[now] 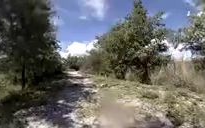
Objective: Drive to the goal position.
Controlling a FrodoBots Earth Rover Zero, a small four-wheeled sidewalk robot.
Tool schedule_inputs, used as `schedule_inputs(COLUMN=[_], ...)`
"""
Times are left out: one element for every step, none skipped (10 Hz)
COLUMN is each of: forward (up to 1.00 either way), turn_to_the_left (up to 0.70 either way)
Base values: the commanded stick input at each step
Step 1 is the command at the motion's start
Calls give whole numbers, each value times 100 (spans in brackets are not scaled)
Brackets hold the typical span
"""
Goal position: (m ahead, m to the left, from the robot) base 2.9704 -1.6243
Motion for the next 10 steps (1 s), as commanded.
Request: schedule_inputs(forward=[82, 82, 82, 82, 82, 82, 82, 82, 82, 82], turn_to_the_left=[0, 0, 0, 0, 0, 0, 0, 0, 0, 16])
